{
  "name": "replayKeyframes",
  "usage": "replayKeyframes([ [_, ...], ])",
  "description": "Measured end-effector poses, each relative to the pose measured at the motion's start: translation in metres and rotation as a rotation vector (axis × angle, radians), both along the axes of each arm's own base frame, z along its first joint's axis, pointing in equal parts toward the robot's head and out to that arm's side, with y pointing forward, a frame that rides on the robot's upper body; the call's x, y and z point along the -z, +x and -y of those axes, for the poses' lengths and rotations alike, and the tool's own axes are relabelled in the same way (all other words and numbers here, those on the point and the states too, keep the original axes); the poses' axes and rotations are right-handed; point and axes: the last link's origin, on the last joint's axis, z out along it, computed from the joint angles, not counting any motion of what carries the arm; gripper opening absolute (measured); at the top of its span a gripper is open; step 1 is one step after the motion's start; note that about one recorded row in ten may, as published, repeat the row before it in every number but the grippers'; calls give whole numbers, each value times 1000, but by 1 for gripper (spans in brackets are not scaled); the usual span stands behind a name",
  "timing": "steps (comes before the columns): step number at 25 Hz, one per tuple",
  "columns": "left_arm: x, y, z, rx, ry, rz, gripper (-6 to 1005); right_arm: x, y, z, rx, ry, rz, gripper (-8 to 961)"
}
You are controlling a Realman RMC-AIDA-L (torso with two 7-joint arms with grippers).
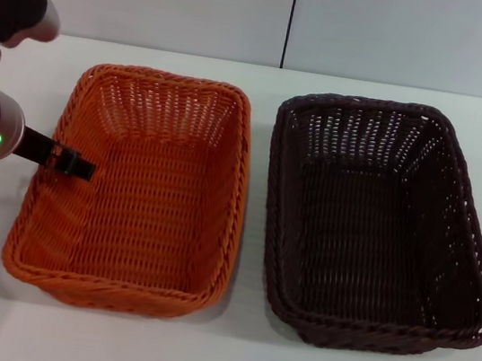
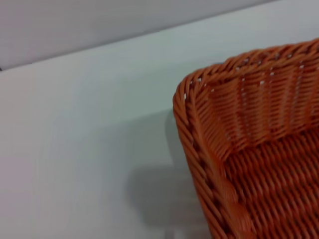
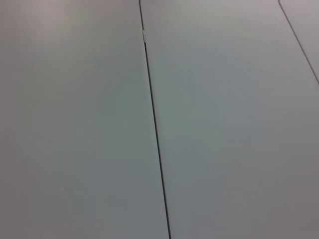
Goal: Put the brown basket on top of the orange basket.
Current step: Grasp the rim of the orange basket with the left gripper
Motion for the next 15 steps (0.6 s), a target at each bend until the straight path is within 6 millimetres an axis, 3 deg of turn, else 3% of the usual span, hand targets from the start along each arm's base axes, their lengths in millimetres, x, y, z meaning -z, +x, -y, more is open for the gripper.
replayKeyframes([
  [5, 5, -6, -2, -26, -28, -13, 783, -1, 0, 1, 0, 5, 1, 777],
  [11, 5, -6, 0, -21, -54, -31, 712, -1, 3, 4, 8, 4, 2, 776],
  [15, 3, -10, 3, -6, -74, -52, 572, -4, 2, 10, -3, 29, 9, 776],
])
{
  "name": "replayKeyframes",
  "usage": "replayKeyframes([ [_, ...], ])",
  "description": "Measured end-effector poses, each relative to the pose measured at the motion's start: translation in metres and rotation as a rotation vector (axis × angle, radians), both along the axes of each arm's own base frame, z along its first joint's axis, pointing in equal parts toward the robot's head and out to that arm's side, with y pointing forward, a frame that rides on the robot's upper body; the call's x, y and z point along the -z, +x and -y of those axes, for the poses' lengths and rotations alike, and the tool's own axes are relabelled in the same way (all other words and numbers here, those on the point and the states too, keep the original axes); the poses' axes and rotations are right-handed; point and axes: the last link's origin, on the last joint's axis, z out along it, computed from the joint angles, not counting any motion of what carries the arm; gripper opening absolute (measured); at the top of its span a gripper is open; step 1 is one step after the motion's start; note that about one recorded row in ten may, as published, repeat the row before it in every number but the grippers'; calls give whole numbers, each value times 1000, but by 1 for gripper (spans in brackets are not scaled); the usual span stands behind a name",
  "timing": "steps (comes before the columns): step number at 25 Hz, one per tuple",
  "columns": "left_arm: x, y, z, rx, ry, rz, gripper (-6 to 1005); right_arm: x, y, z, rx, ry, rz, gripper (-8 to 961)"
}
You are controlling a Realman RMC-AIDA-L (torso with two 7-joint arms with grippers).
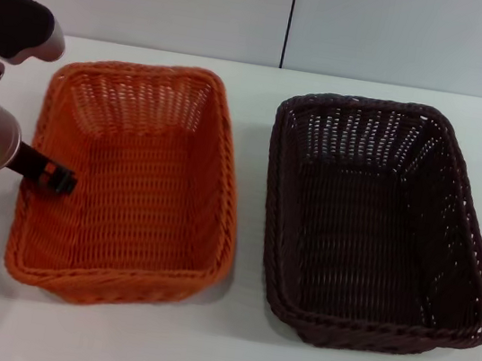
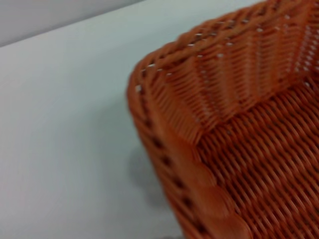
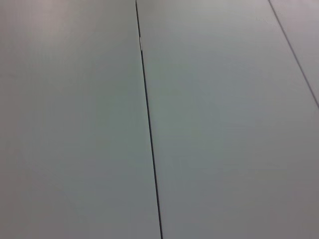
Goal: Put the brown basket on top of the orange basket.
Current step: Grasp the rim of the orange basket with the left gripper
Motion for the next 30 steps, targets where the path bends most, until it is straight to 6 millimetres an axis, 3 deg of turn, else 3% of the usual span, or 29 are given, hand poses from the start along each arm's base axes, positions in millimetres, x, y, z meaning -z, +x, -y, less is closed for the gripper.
replayKeyframes([
  [2, 0, -1, 1, 0, -1, -1, 502, -1, 0, 1, -4, 6, 2, 776],
  [12, -17, 9, 7, 38, 34, 2, 355, -2, -2, 4, -23, 10, 7, 776],
  [25, -33, 30, 14, 150, 34, -31, 229, -2, -5, 6, -45, 21, 13, 776],
  [30, -52, 44, 17, 223, 17, -80, 209, -2, -6, 6, -48, 22, 14, 776],
])
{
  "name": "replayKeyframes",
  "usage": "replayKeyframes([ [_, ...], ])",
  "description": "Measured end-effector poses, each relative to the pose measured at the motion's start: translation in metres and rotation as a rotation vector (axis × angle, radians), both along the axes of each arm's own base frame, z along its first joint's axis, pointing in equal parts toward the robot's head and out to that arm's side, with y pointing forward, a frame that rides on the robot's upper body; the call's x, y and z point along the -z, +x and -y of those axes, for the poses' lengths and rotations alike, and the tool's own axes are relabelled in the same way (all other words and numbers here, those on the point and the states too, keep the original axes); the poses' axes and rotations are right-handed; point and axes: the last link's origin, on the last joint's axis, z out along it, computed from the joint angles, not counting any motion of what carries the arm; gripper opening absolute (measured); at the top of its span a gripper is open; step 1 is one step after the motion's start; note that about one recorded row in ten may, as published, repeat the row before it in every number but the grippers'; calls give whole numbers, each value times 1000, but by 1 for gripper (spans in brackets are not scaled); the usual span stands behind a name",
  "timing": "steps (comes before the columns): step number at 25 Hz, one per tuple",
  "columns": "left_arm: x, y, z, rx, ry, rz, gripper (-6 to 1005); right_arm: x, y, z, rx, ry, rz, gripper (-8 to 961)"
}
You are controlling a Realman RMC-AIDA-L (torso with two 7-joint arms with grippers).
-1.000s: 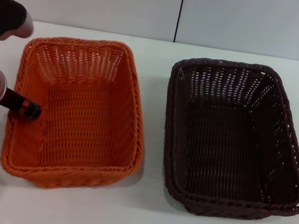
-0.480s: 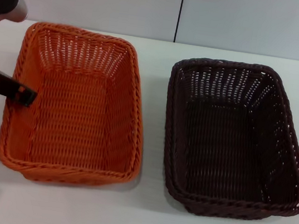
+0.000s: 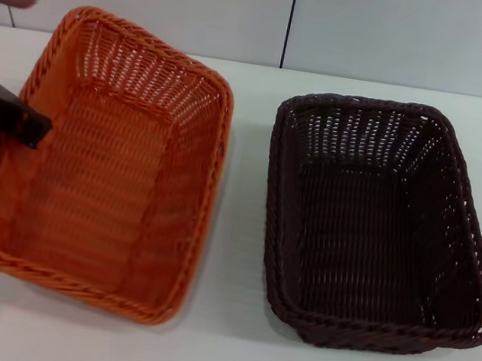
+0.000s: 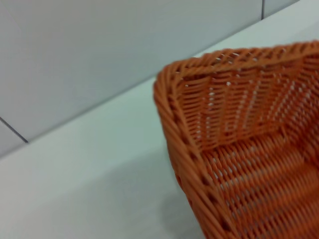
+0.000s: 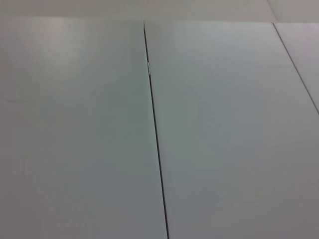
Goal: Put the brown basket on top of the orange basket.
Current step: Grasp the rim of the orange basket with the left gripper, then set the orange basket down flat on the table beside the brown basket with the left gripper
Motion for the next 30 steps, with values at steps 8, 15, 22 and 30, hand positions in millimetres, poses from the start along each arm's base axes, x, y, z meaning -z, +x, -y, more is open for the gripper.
replayKeyframes([
  [8, -25, 21, -3, 102, -67, -102, 181, 0, -1, -1, -3, 0, 0, 776],
  [15, -32, 49, -5, 211, -185, -188, 162, 2, 0, 0, 2, -5, -5, 776],
  [22, -15, 81, -1, 363, -359, -312, 151, 2, 0, 3, 5, -2, -4, 776],
  [30, -3, 91, -6, 500, -515, -444, 145, 4, 2, 4, 13, -9, -7, 777],
])
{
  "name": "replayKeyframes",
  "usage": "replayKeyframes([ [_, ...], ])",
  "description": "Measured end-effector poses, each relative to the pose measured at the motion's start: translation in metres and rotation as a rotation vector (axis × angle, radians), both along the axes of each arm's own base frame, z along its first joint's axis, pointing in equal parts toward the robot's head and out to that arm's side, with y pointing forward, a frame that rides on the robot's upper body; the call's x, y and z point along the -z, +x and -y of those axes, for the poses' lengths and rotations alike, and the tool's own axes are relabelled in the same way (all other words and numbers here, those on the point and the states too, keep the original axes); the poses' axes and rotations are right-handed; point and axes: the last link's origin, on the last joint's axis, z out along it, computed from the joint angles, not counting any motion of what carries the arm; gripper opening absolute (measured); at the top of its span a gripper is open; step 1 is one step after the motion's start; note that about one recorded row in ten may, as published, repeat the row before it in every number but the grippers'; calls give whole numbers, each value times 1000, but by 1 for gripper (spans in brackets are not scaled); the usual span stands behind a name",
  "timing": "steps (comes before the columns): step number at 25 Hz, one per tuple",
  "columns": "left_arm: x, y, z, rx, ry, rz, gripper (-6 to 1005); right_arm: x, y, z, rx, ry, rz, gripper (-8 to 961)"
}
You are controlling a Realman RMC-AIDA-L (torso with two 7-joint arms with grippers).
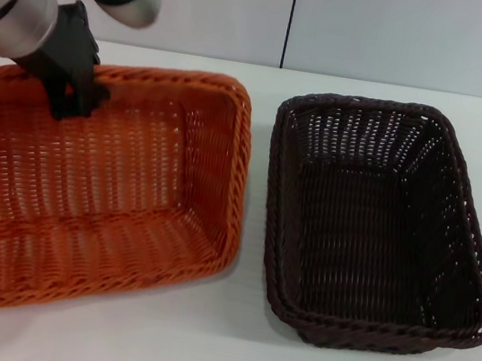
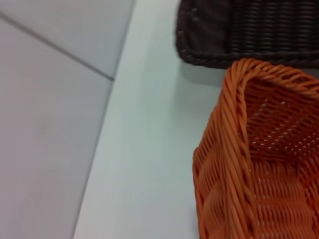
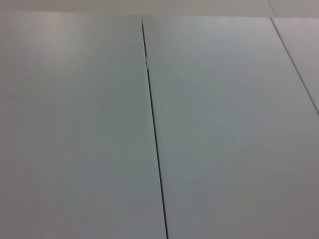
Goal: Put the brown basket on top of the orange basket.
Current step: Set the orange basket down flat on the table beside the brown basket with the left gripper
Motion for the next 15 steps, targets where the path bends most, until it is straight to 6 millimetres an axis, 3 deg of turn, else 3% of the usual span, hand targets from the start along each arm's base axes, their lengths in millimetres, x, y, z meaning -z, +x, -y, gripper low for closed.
replayKeyframes([
  [15, 29, -8, -26, 24, -139, -36, 145, 1, -1, -4, 0, -7, 4, 776],
])
